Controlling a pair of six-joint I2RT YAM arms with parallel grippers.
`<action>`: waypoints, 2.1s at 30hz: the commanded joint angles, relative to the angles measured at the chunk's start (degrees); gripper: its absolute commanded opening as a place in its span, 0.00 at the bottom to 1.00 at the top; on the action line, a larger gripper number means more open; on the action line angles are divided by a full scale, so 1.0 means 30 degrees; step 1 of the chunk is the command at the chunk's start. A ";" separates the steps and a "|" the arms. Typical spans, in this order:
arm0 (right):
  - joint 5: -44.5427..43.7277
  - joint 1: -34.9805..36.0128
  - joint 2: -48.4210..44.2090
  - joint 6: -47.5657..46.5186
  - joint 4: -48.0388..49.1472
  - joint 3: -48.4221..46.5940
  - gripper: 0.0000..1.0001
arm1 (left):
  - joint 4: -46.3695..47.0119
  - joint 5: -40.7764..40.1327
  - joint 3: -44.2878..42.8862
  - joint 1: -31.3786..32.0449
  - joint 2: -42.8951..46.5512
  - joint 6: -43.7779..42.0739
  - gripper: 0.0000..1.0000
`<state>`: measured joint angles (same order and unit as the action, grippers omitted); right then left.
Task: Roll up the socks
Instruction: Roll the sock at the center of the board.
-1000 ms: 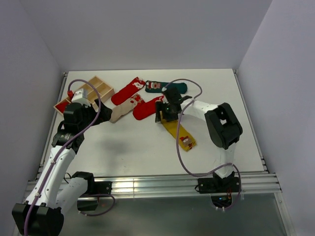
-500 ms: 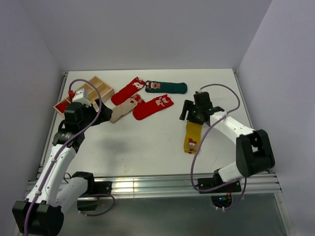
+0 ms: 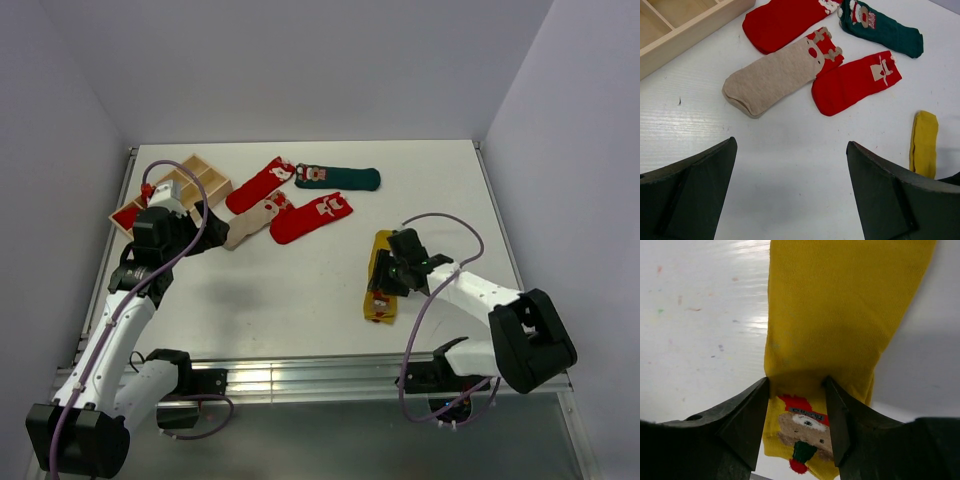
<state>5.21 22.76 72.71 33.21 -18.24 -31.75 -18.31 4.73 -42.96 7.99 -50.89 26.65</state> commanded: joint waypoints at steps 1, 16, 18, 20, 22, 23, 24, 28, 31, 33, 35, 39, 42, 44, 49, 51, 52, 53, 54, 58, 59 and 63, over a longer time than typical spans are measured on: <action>0.0693 0.1578 0.1482 0.1553 0.1415 -0.0343 0.56 | 0.0389 0.0239 -0.0211 0.0062 0.0002 0.0051 0.96; -0.1706 0.6122 0.6791 -0.0101 0.0114 -1.0568 0.56 | 0.0184 -0.0201 -0.0240 0.0061 0.0177 -0.0037 0.96; -0.1998 0.6182 0.6089 -0.1251 -0.0713 -1.0424 0.55 | 0.0154 -0.0200 -0.0211 0.0062 0.0178 -0.0008 0.96; -0.1829 0.6211 0.5272 -0.2511 -0.1536 -0.9665 0.53 | 0.0154 -0.0171 -0.0240 0.0062 0.0149 -0.0037 0.96; -0.1444 0.6269 0.4800 -0.3273 -0.1887 -0.8643 0.50 | 0.0184 0.0004 -0.0211 0.0033 0.0119 0.0021 0.96; -0.1387 0.6356 0.4624 -0.3539 -0.1918 -0.8317 0.47 | 0.0213 0.0034 -0.0240 0.0061 0.0090 0.0021 0.96; -0.1357 0.6531 0.4448 -0.3744 -0.1947 -0.8024 0.45 | 0.0213 0.0034 -0.0241 0.0062 0.0061 -0.0008 0.96; -0.1240 0.6972 0.4592 -0.3981 -0.1626 -0.6938 0.33 | 0.0213 0.0063 -0.0299 0.0062 -0.0115 -0.0008 0.96; -0.1239 0.7701 0.5233 -0.3835 -0.1275 -0.6995 0.30 | 0.0184 0.0034 -0.0299 0.0033 -0.0115 0.0021 0.96; -0.1327 0.8084 0.5587 -0.3689 -0.1157 -0.7171 0.29 | 0.0155 0.0005 -0.0270 0.0032 -0.0115 -0.0008 0.96; -0.1298 0.8582 0.6173 -0.3455 -0.0922 -0.7463 0.29 | 0.0184 -0.0024 -0.0241 0.0032 -0.0086 -0.0037 0.96; -0.1415 0.9344 0.6964 -0.3278 -0.0834 -0.8166 0.27 | 0.0154 0.0005 -0.0241 0.0062 -0.0115 0.0021 0.96; -0.1708 0.9901 0.7696 -0.3248 -0.1038 -0.8869 0.27 | 0.0154 0.0005 -0.0270 0.0032 -0.0115 0.0021 0.96; -0.1708 1.0339 0.8251 -0.3249 -0.1040 -0.9367 0.27 | 0.0154 0.0034 -0.0270 0.0032 -0.0115 0.0021 0.96; -0.2293 1.0605 0.9425 -0.3131 -0.0834 -0.9953 0.27 | 0.0213 0.0034 -0.0241 0.0032 -0.0086 0.0138 0.96; -0.2585 1.0605 0.9485 -0.3160 -0.0863 -1.0071 0.27 | 0.0213 0.0005 -0.0211 0.0033 -0.0086 0.0197 0.96; -0.2587 1.0605 0.9369 -0.3189 -0.0892 -1.0130 0.27 | 0.0242 0.0005 -0.0182 0.0061 -0.0115 0.0197 0.96; -0.2529 1.0576 0.9252 -0.3248 -0.0922 -1.0217 0.27 | 0.0242 0.0034 -0.0182 0.0062 -0.0144 0.0226 0.96; -0.2442 1.0605 0.9106 -0.3364 -0.0951 -1.0363 0.27 | 0.0271 0.0005 -0.0182 0.0062 -0.0232 0.0313 0.96; -0.2324 1.0605 0.7732 -0.3687 -0.1098 -1.0541 0.29 | 0.0272 0.0034 -0.0240 0.0032 -0.0525 0.0432 0.97; -0.2208 1.0634 0.7408 -0.3862 -0.0953 -1.0425 0.29 | 0.0243 0.0063 -0.0270 0.0032 -0.0555 0.0432 0.96; -0.2147 1.0956 0.6469 -0.5265 -0.0221 -0.9460 0.36 | 0.0301 0.0035 -0.0241 0.0062 -0.0555 0.0402 0.97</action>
<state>-0.47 54.70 96.23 21.17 -21.63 -60.49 -18.41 4.71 -42.96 7.97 -52.80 27.31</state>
